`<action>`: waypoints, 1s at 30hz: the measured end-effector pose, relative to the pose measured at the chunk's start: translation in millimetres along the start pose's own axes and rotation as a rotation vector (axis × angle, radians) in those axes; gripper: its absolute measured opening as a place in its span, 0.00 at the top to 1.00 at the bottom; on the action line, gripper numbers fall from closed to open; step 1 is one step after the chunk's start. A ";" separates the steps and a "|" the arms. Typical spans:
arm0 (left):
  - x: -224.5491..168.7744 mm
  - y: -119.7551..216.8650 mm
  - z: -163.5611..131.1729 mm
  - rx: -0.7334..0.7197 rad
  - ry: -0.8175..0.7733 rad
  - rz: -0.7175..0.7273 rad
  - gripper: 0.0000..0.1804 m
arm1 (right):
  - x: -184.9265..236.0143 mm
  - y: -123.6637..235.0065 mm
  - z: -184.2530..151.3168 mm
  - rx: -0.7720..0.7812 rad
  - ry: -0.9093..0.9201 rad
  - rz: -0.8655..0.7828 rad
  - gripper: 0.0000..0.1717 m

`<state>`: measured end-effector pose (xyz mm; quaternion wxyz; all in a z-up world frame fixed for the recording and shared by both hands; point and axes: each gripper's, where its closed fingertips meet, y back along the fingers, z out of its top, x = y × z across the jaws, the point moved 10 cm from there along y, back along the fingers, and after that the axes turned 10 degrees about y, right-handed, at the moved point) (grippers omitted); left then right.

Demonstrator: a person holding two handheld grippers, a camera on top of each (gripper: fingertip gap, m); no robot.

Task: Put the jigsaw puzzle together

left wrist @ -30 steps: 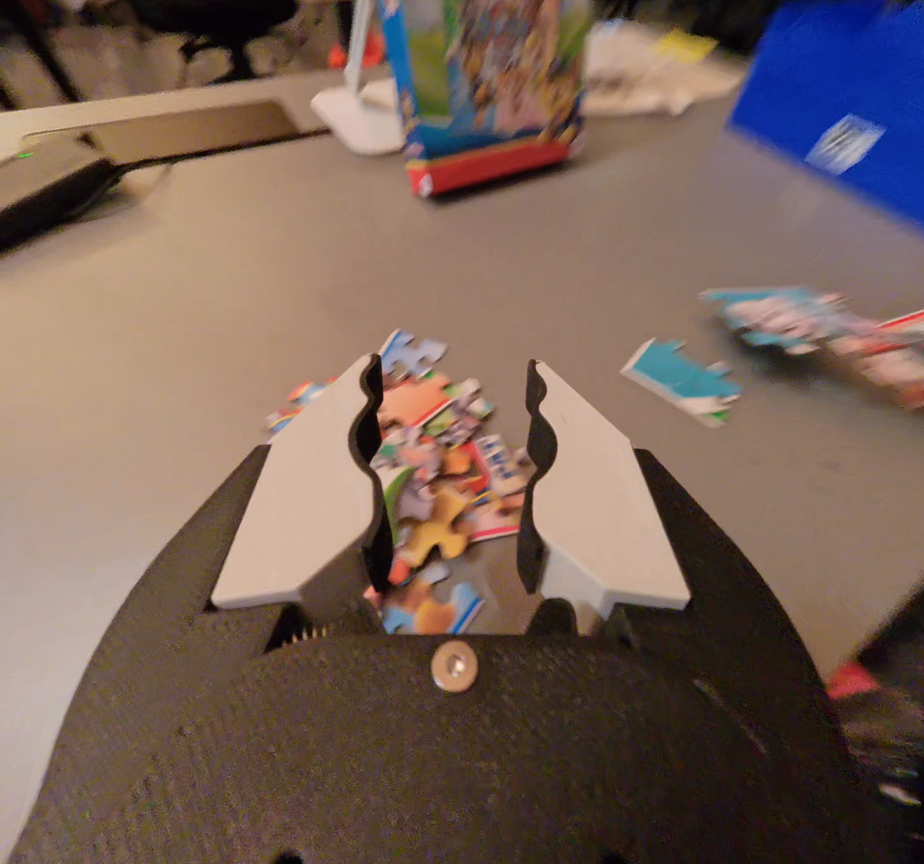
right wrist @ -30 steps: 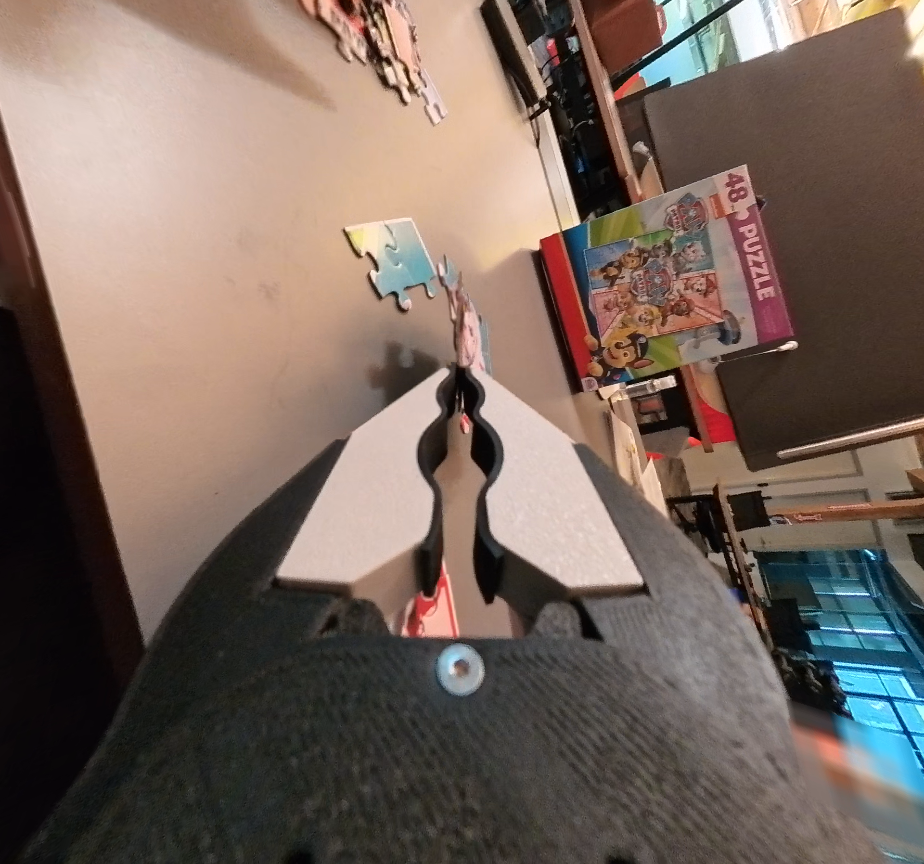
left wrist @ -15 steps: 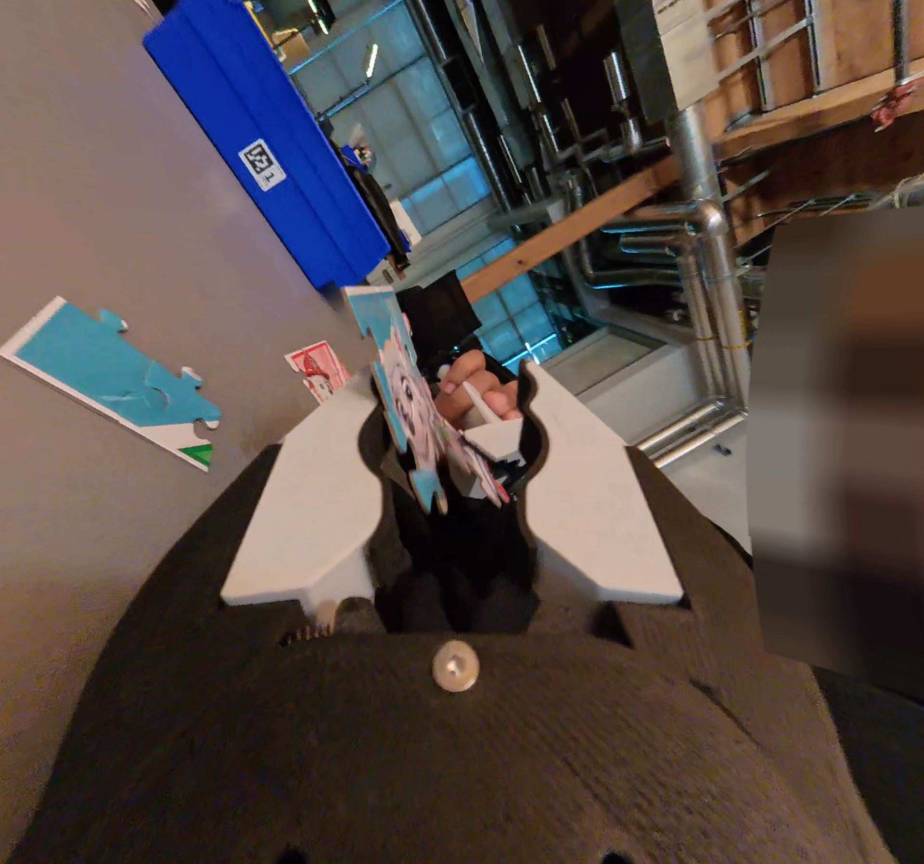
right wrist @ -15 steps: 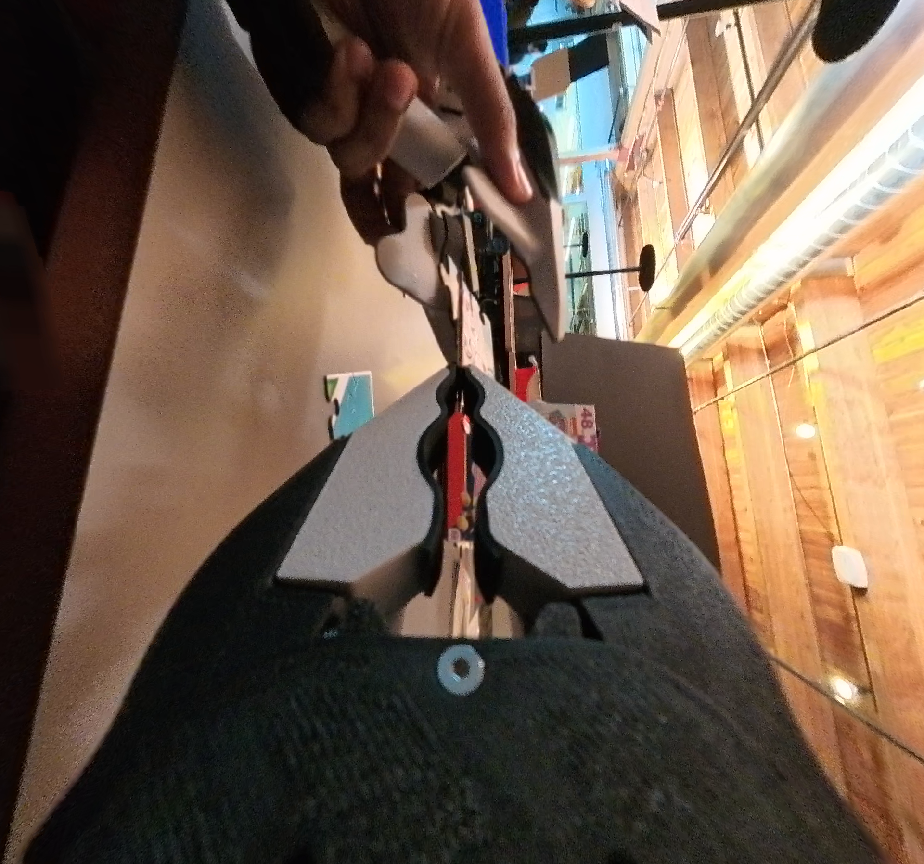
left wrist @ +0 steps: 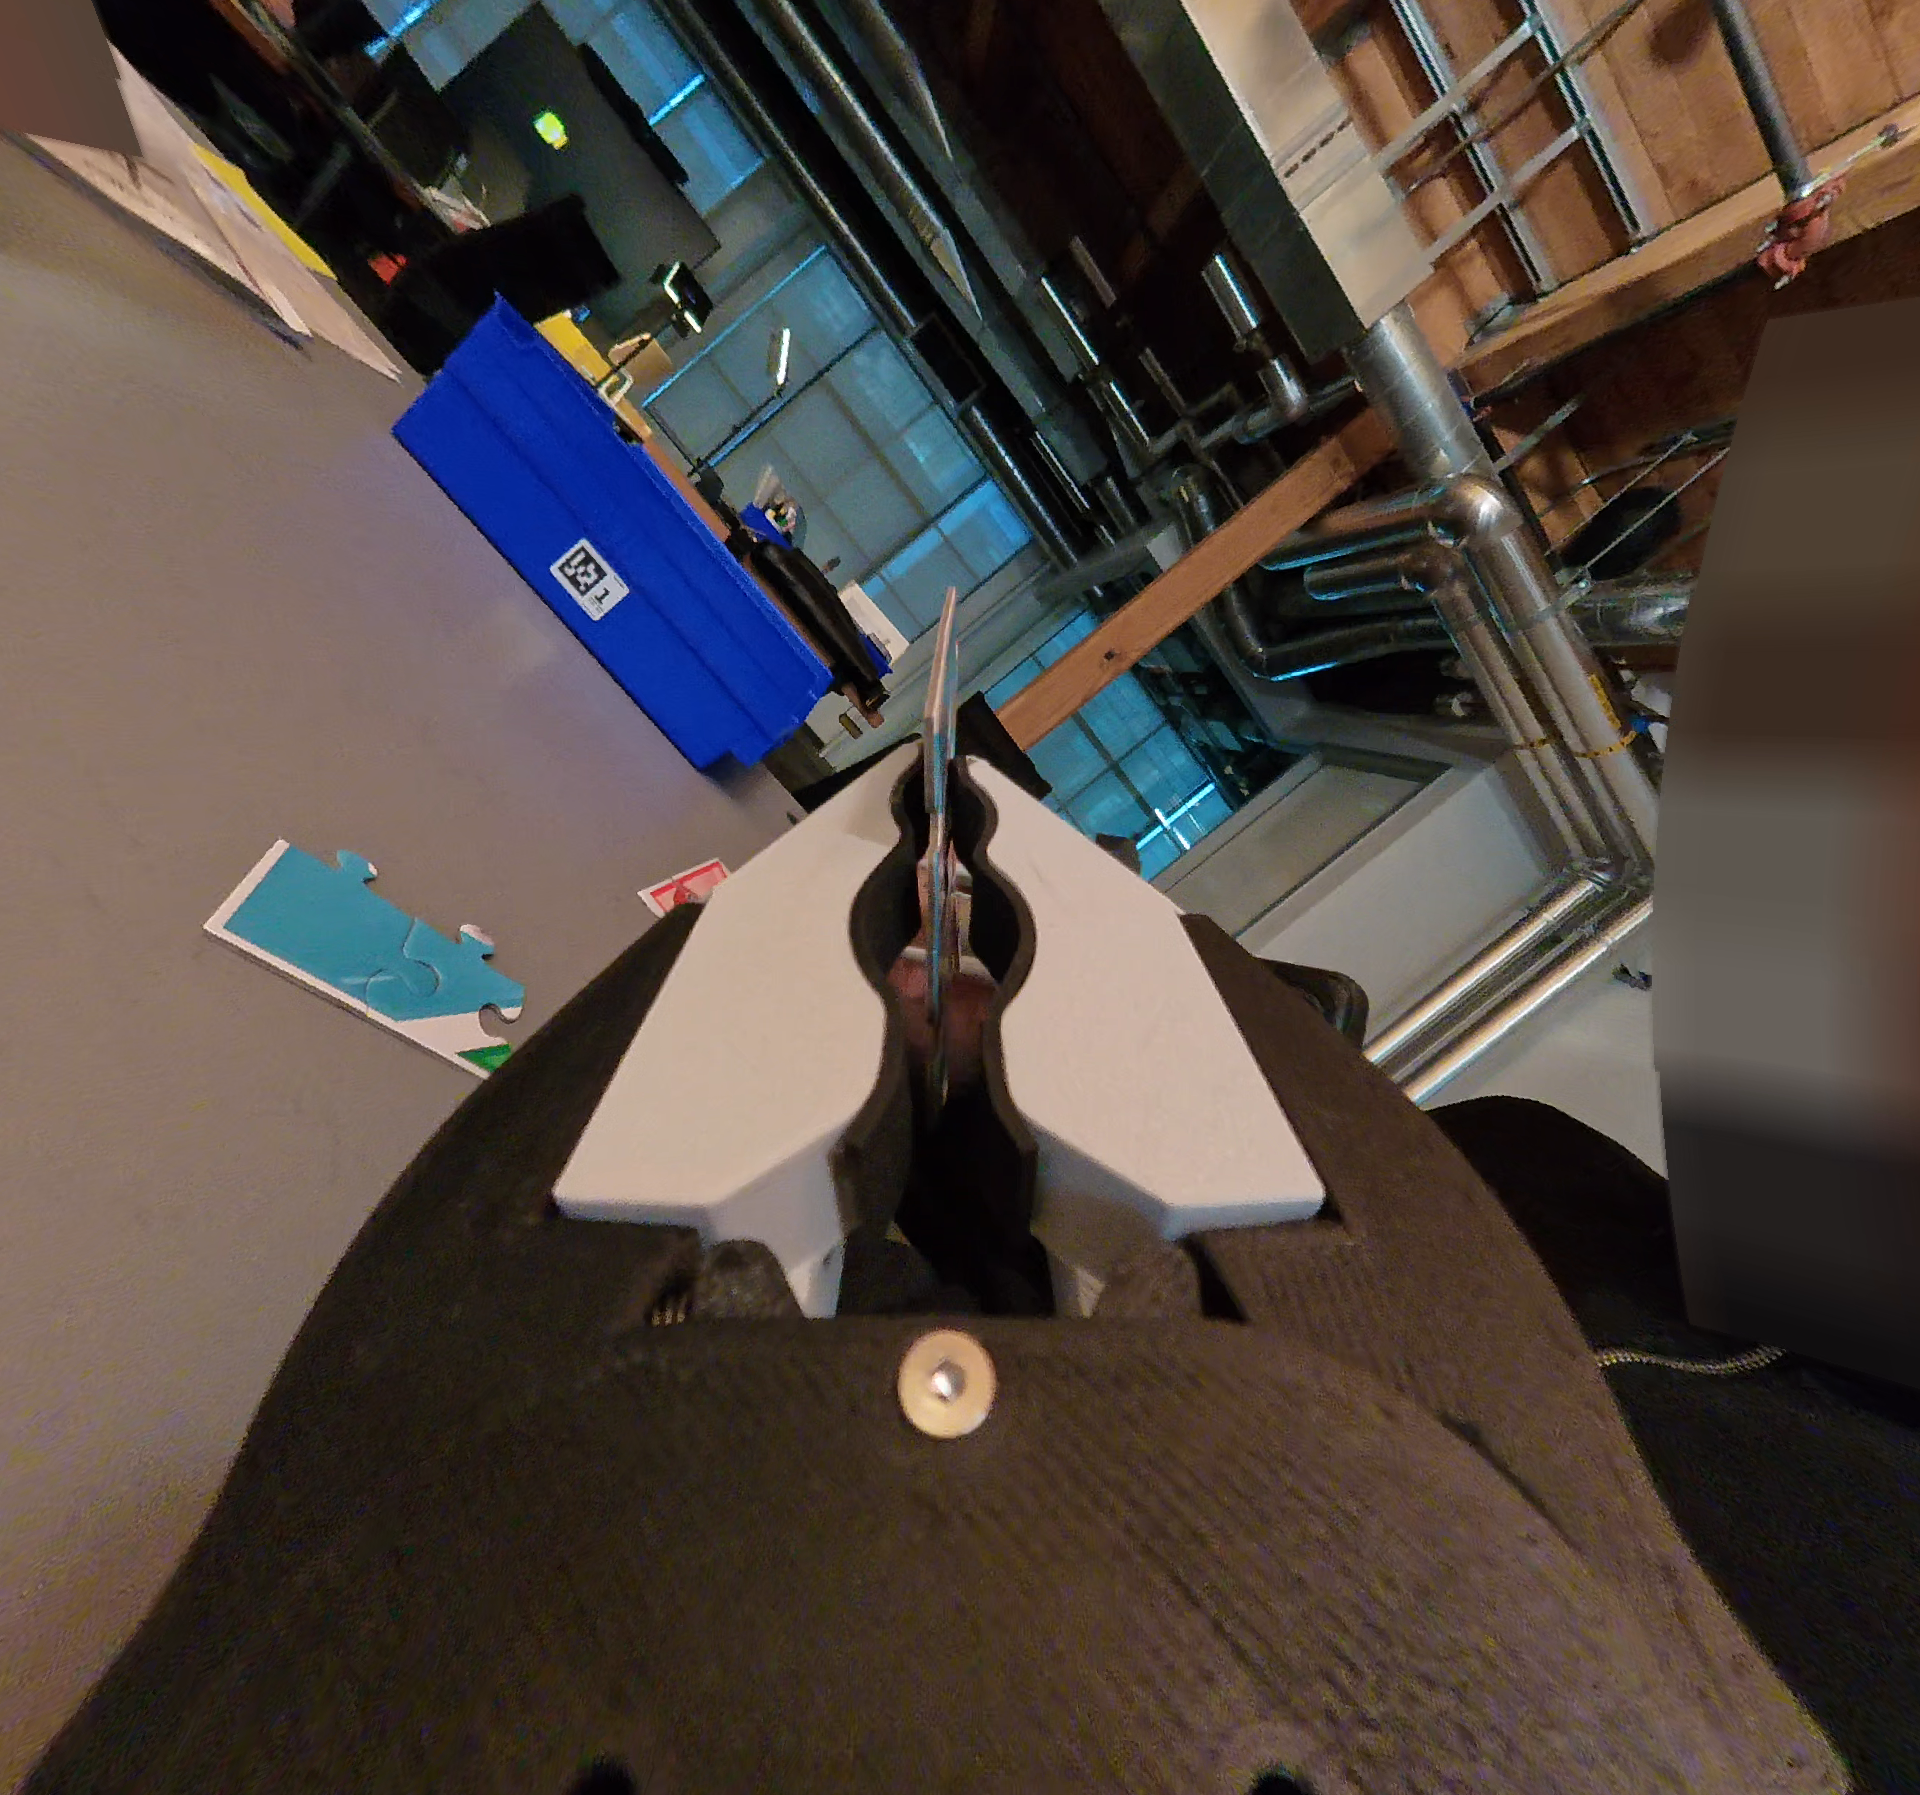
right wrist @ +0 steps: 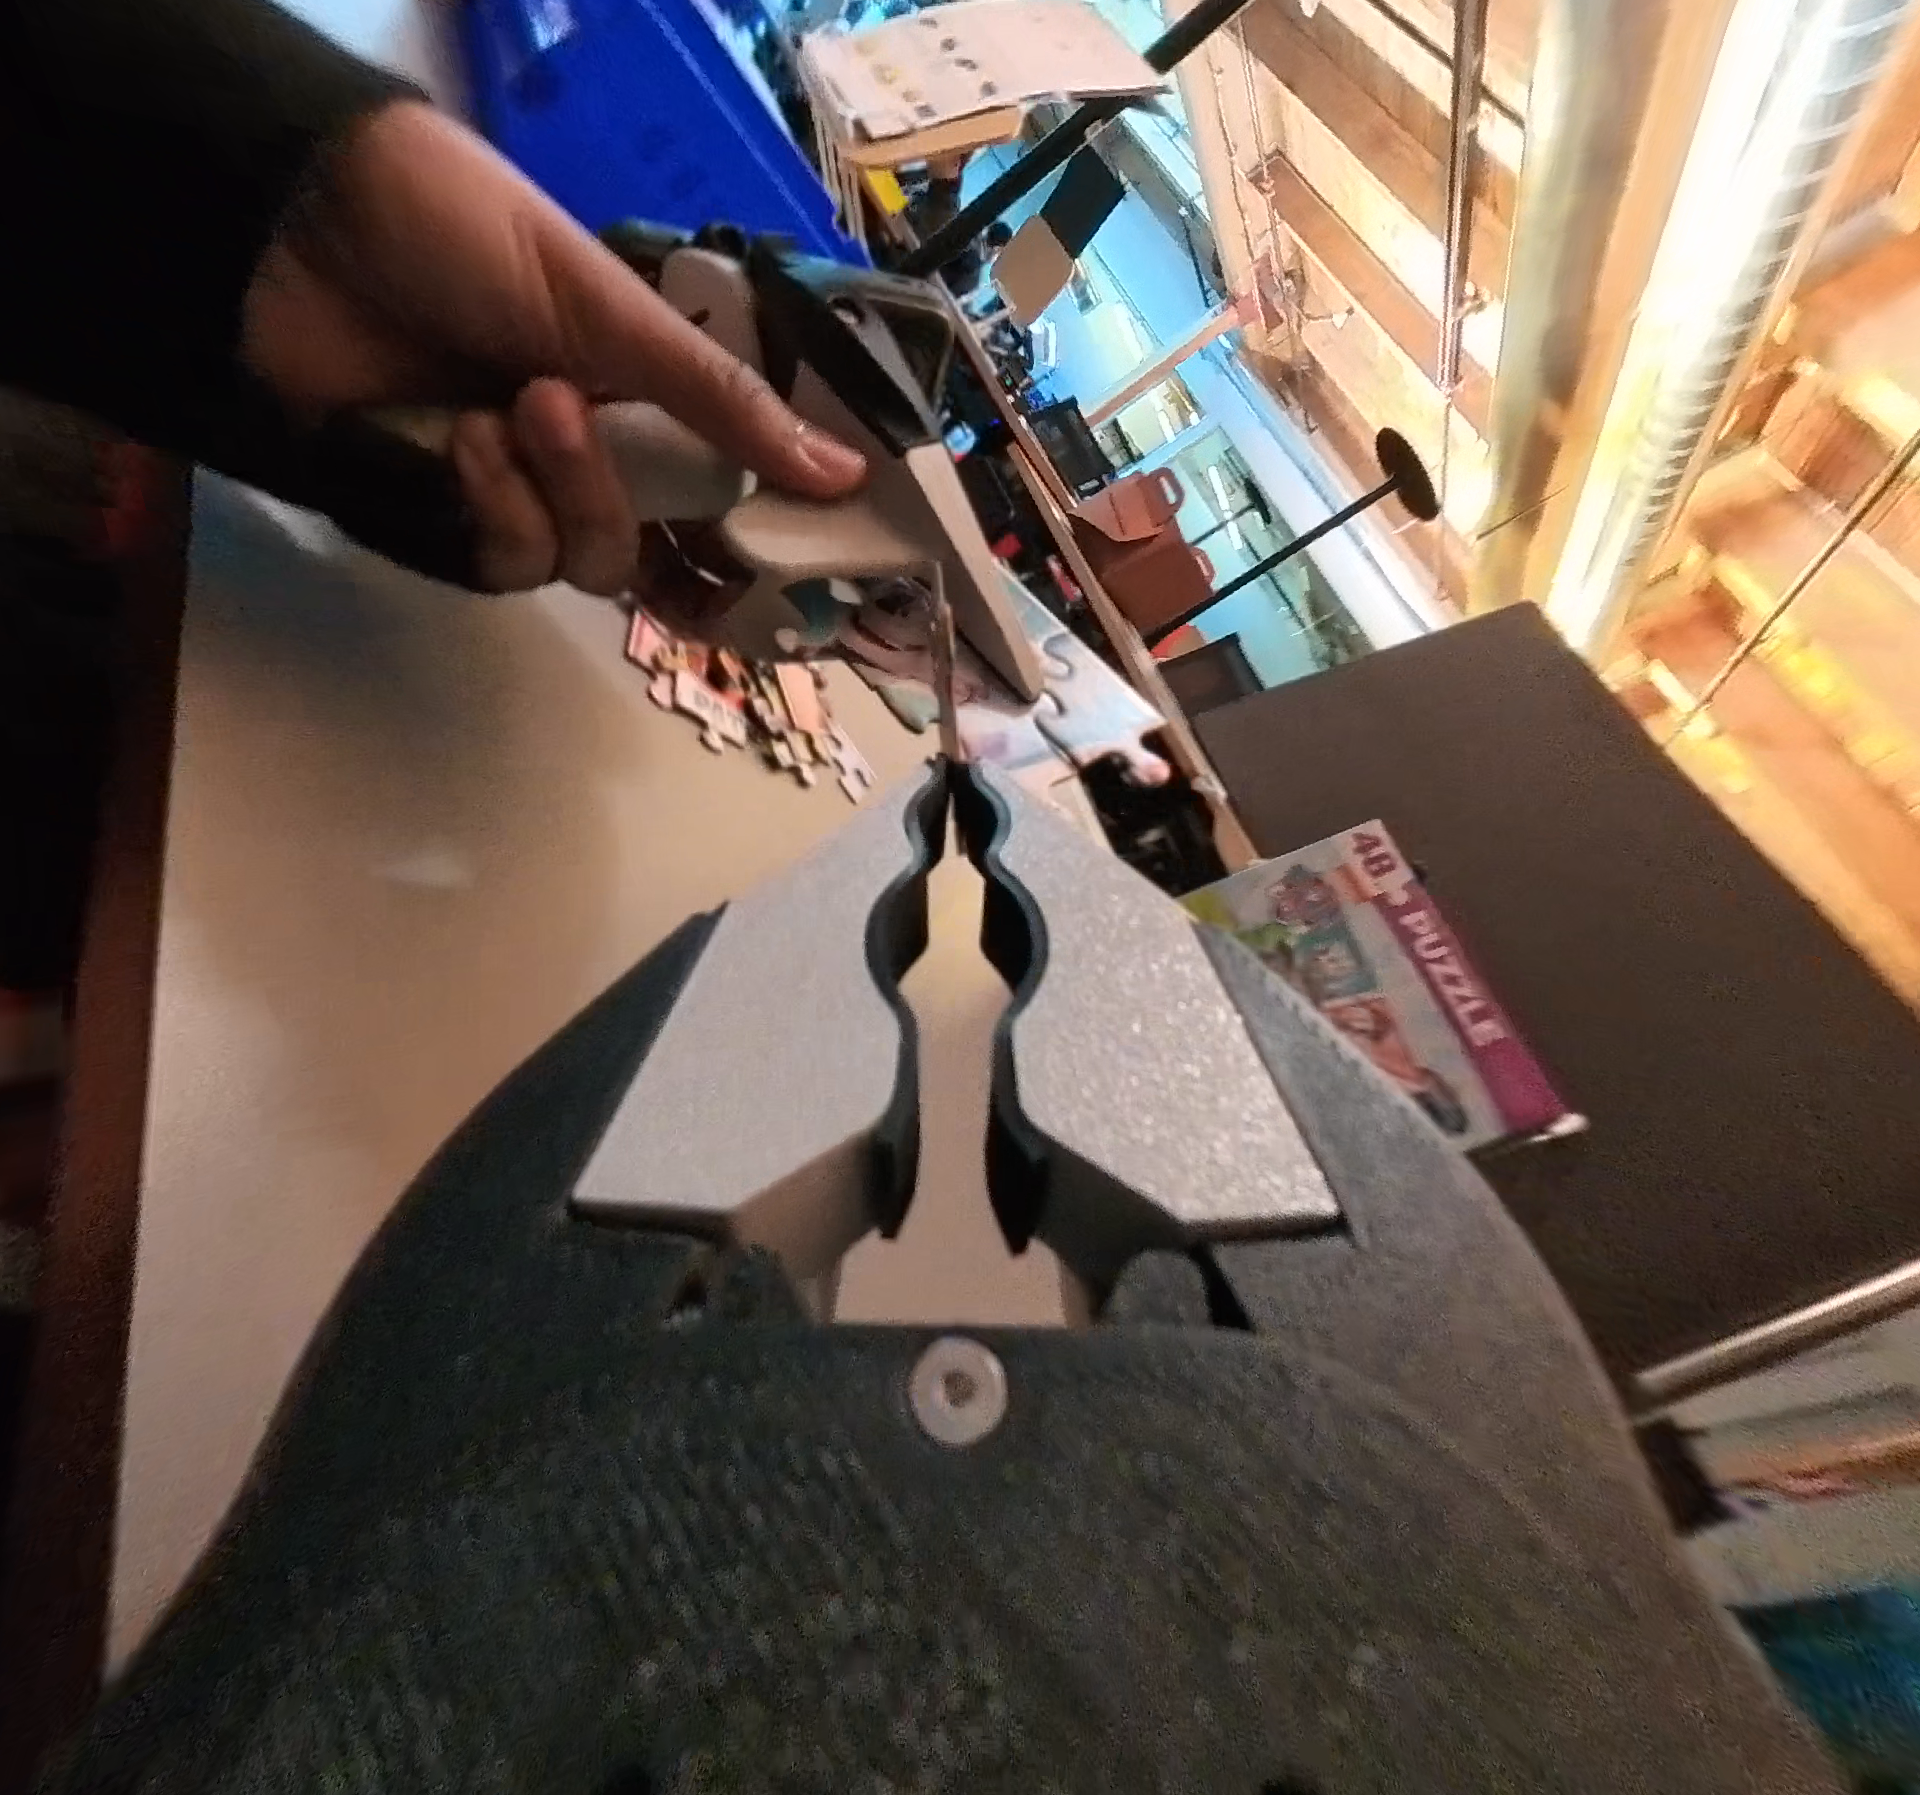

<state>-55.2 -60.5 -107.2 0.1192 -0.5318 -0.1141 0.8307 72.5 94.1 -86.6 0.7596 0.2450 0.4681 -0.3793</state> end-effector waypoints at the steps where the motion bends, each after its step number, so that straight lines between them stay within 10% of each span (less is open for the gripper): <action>1: -1.6 1.2 0.9 -0.004 0.009 -0.012 1.00 | -0.4 -1.3 0.0 -0.012 -0.018 0.001 1.00; 10: -16.9 51.1 29.1 -0.216 0.030 -0.087 1.00 | 13.2 -12.3 6.1 0.004 0.168 0.057 1.00; 17: -78.9 132.8 57.2 -0.470 -0.358 0.300 1.00 | 7.2 -91.7 0.3 0.110 0.219 0.180 1.00; 24: -74.3 141.4 58.3 -0.477 -0.416 0.416 1.00 | 21.4 -190.4 4.3 0.161 0.186 0.322 0.97; 30: -67.8 148.8 60.1 -0.506 -0.373 0.375 1.00 | 24.1 -194.2 -3.5 0.191 0.053 0.343 0.85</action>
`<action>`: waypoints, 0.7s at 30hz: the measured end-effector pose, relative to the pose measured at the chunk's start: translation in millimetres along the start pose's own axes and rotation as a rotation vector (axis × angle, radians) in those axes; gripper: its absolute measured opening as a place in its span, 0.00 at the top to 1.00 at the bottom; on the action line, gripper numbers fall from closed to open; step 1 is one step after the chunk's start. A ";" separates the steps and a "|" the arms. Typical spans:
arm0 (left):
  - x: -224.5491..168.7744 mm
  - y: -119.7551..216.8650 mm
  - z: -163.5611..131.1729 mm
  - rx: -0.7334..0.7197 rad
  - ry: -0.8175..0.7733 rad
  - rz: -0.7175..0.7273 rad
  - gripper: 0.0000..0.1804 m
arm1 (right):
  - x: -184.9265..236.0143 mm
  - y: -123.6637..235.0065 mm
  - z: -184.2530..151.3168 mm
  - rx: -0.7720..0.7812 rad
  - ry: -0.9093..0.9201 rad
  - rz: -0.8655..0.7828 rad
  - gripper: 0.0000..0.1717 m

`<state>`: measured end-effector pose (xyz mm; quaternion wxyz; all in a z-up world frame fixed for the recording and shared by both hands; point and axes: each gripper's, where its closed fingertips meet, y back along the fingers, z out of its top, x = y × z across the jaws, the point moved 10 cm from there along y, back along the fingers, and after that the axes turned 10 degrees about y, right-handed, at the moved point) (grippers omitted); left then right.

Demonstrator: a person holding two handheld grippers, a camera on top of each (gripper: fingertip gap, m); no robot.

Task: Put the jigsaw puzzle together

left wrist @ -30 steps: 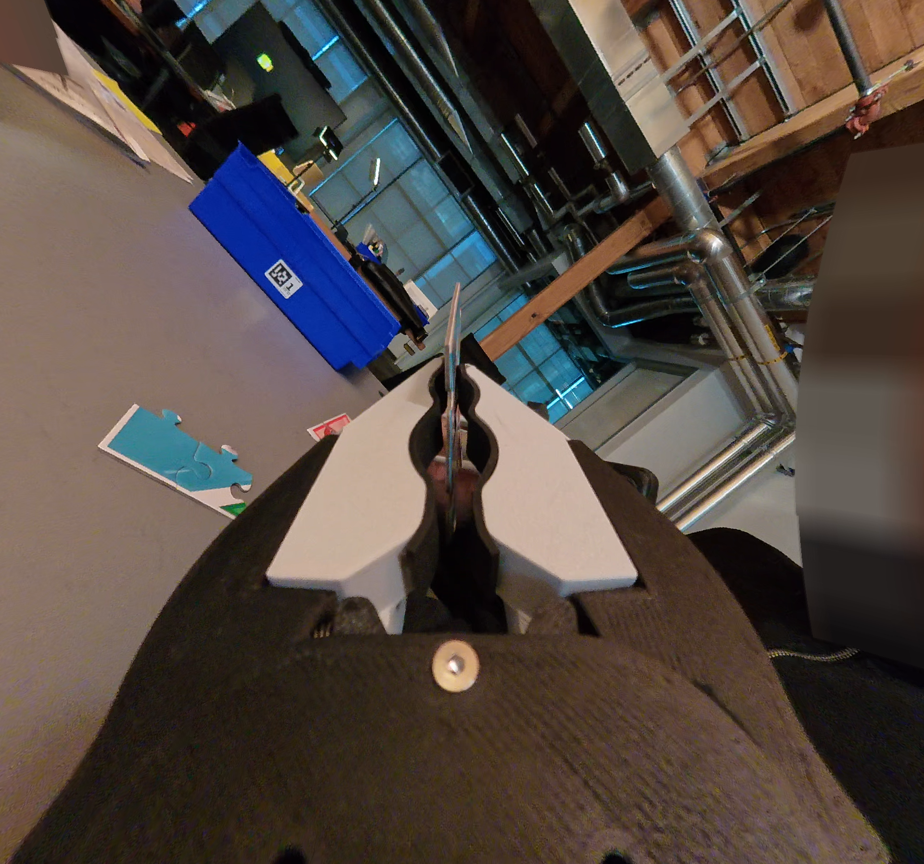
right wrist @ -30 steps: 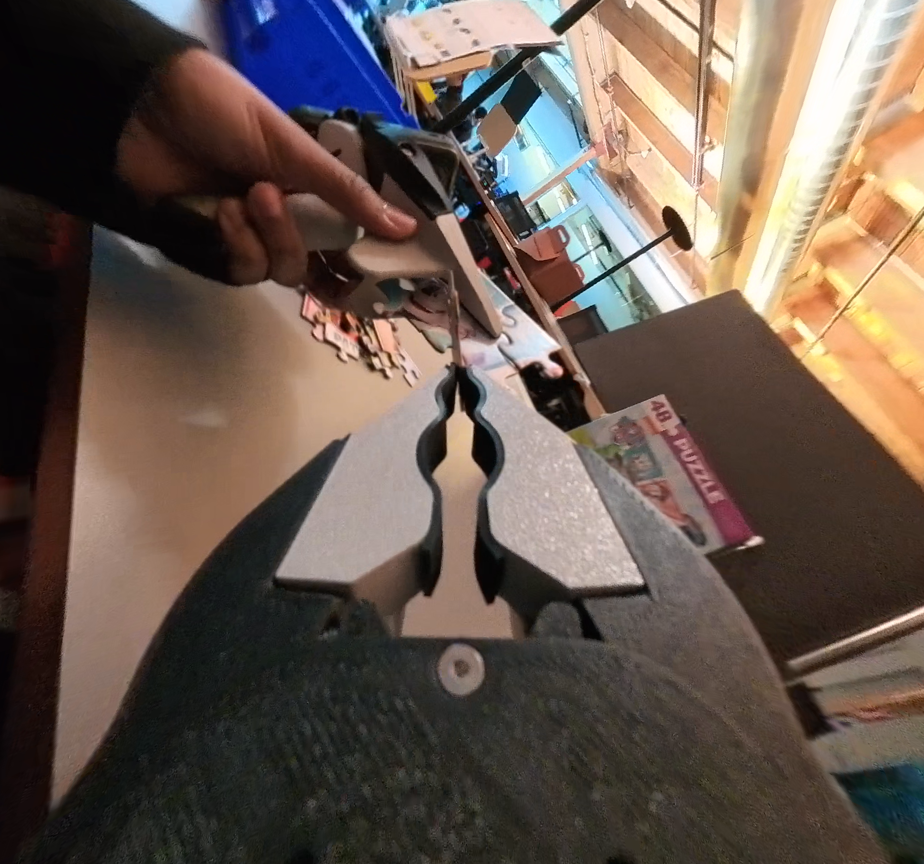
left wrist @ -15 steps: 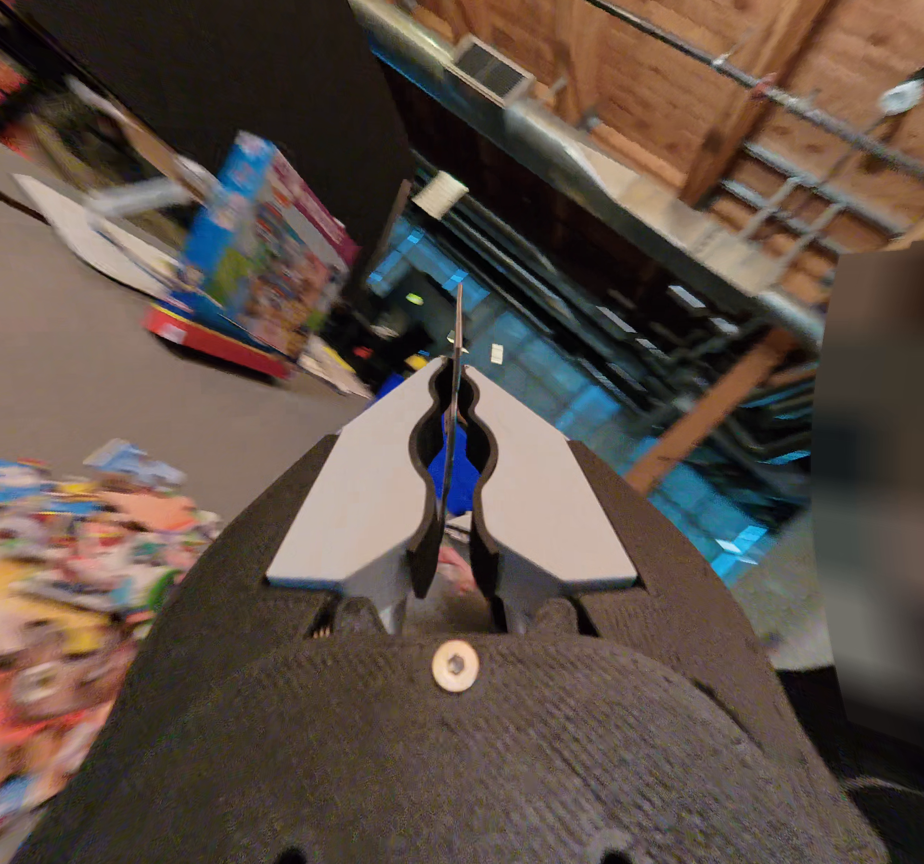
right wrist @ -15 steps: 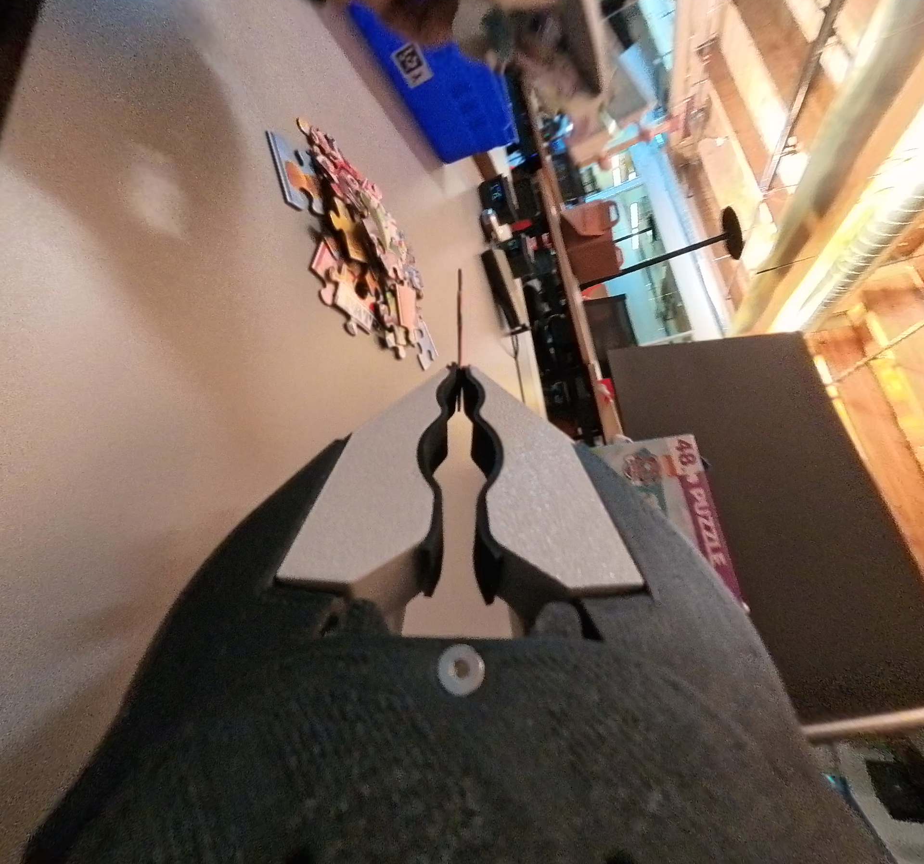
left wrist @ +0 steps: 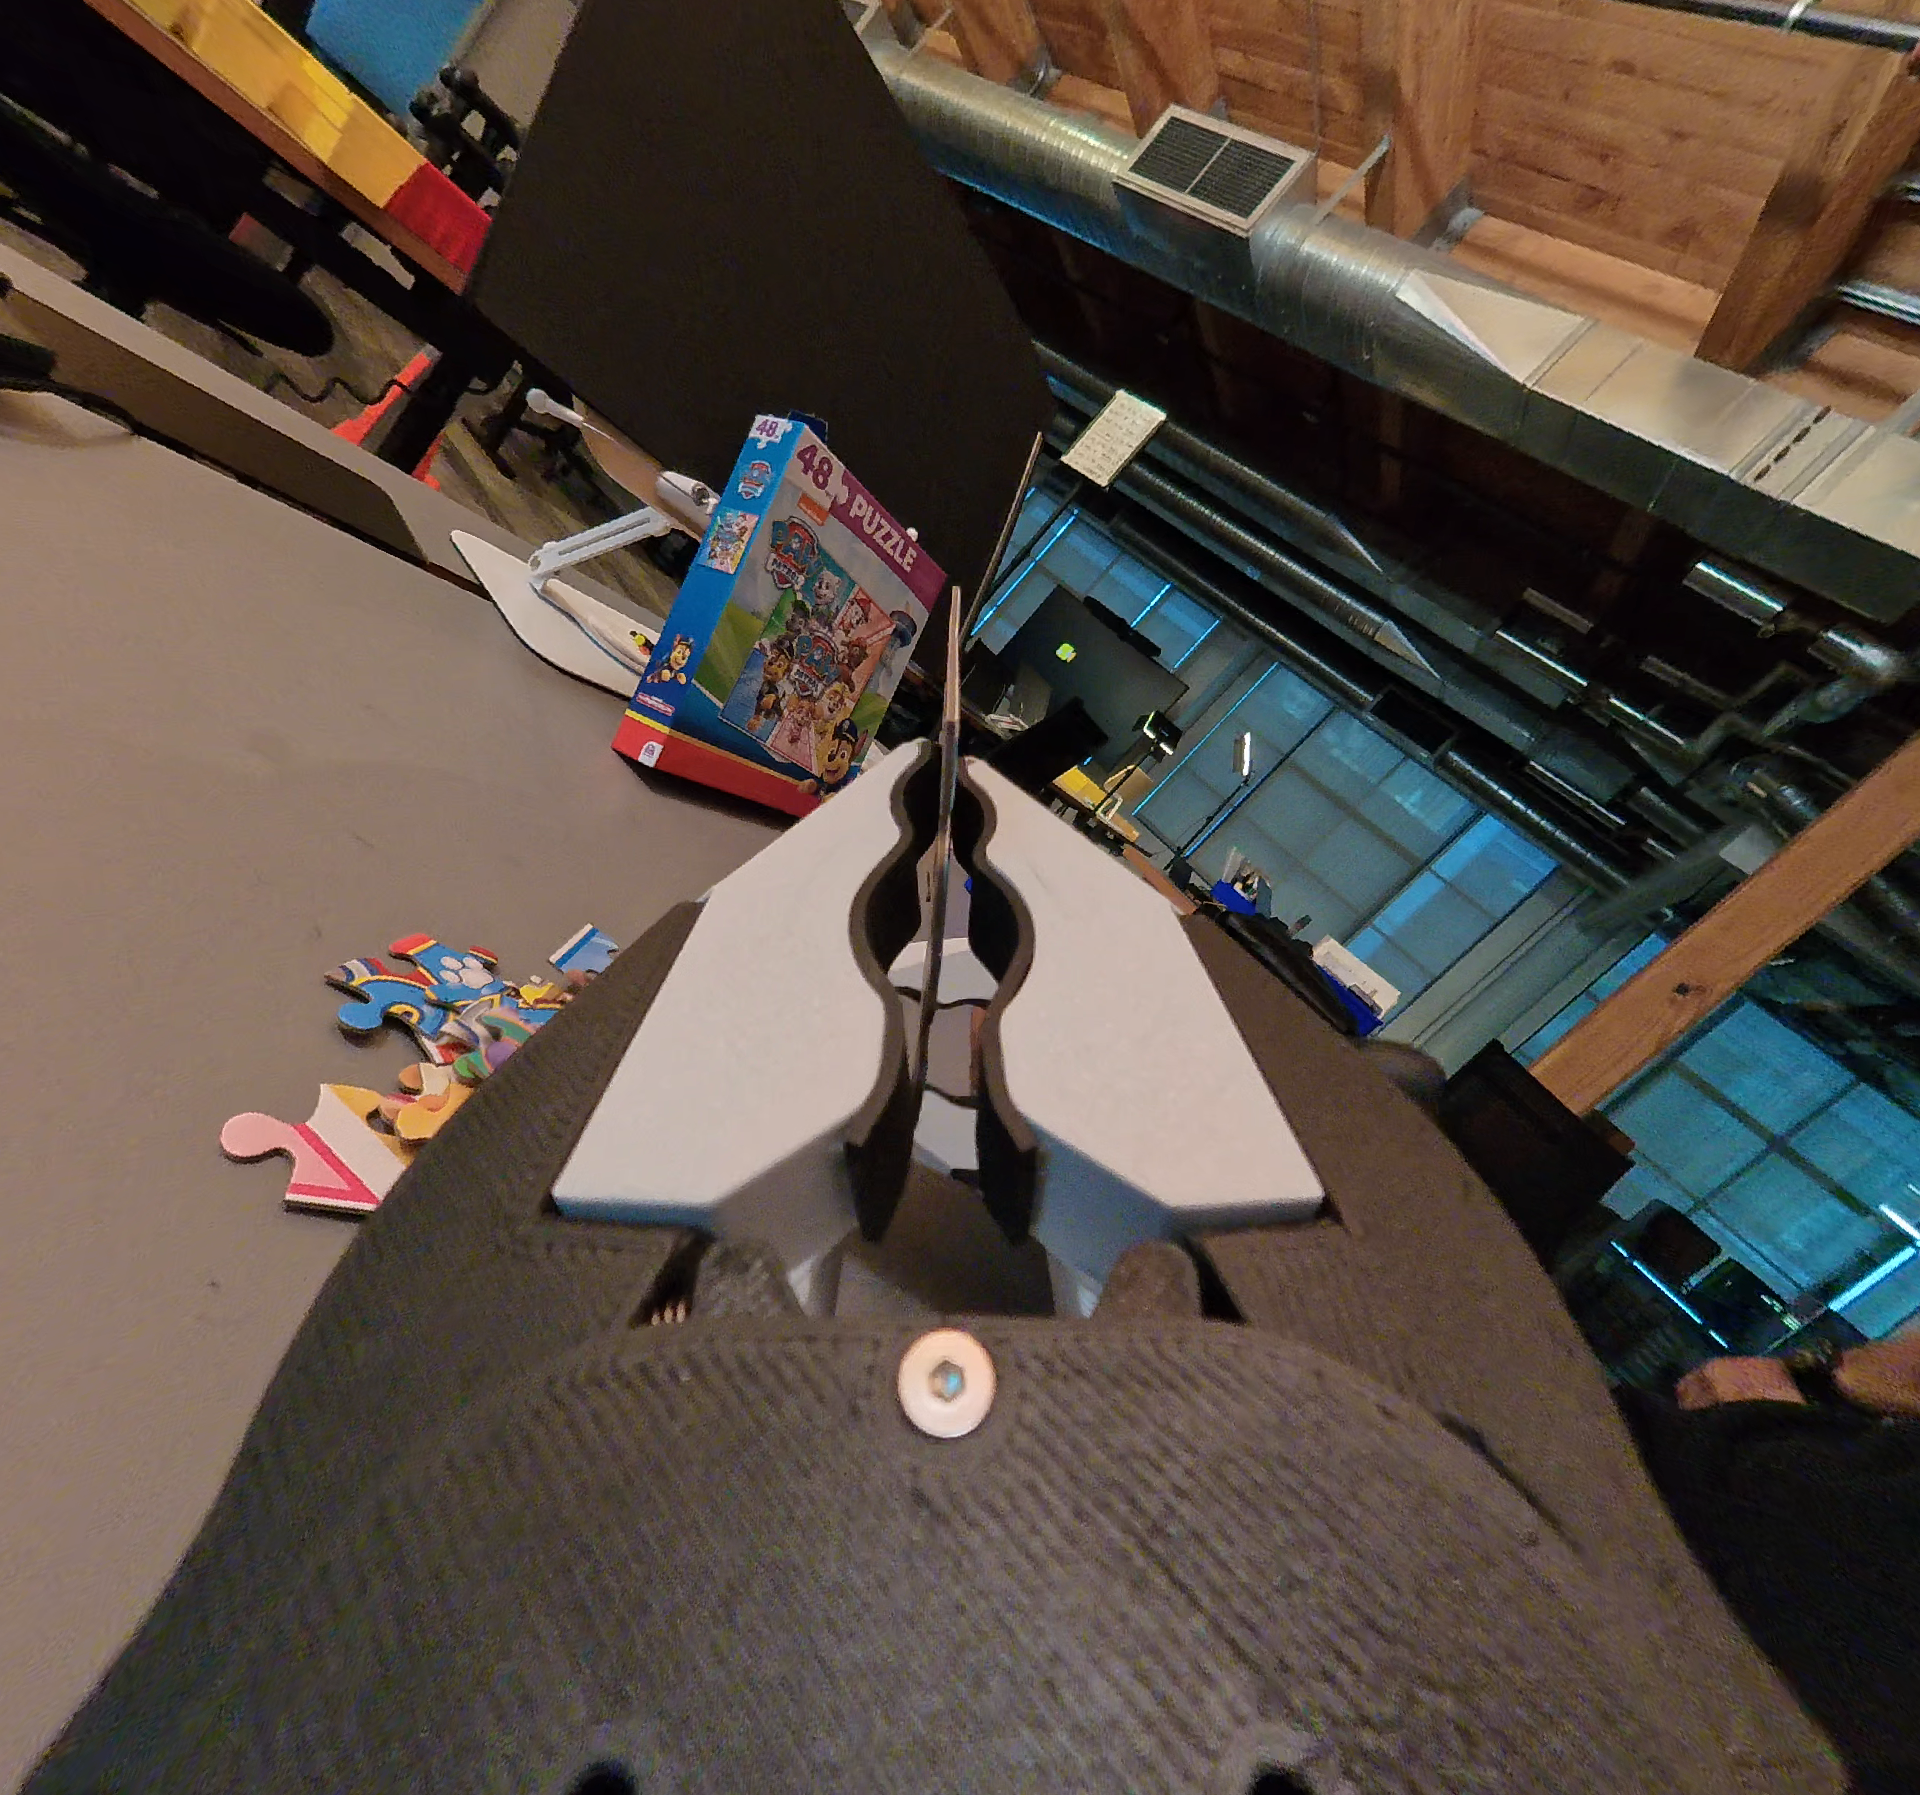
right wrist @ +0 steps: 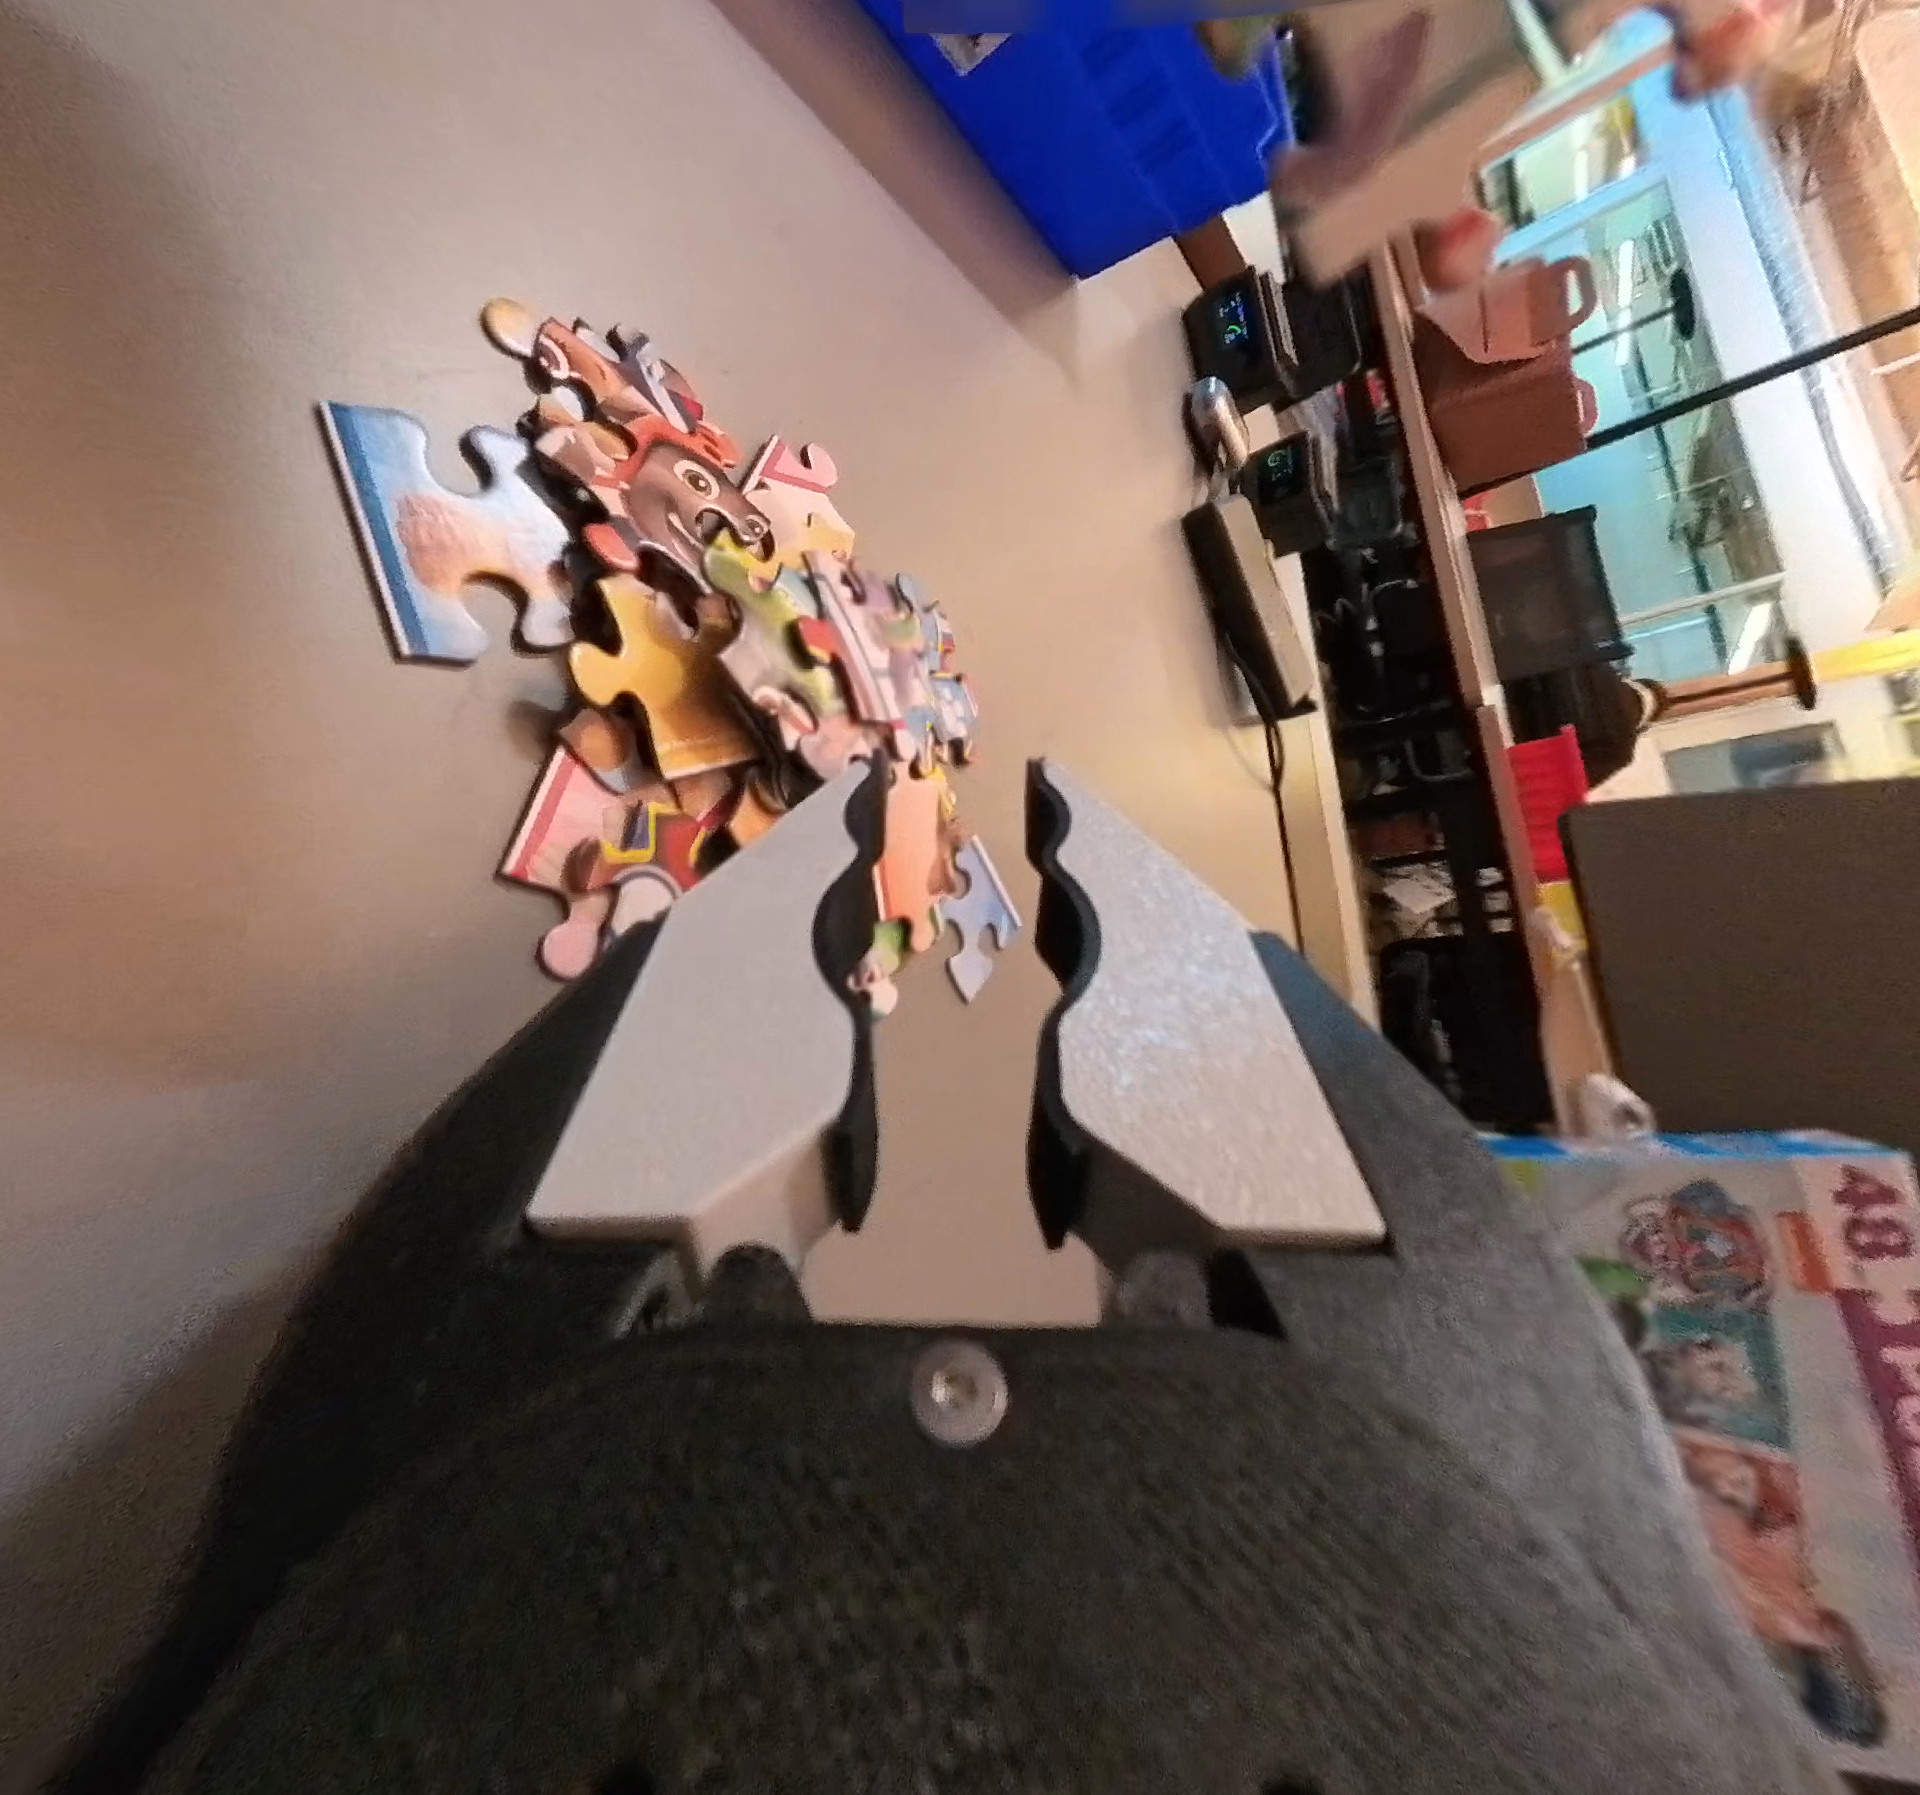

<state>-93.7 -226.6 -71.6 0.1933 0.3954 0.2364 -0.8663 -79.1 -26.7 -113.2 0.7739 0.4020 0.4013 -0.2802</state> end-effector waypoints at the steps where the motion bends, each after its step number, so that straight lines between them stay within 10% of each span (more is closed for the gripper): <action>1: 0.0 -0.6 -0.4 0.000 -0.001 0.000 1.00 | -2.8 4.7 -3.5 -0.015 -0.052 0.001 0.85; 12: -11.4 -45.1 -38.2 0.222 0.063 -0.218 1.00 | -48.3 53.8 -16.2 -0.694 -1.097 0.318 0.64; 16: -10.5 -53.5 -48.0 0.244 0.120 -0.285 1.00 | -42.2 53.5 -23.6 -0.651 -1.142 0.444 0.94; 21: -7.8 -50.6 -44.8 0.207 0.102 -0.270 1.00 | -42.0 51.8 -33.5 -0.737 -1.325 0.551 1.00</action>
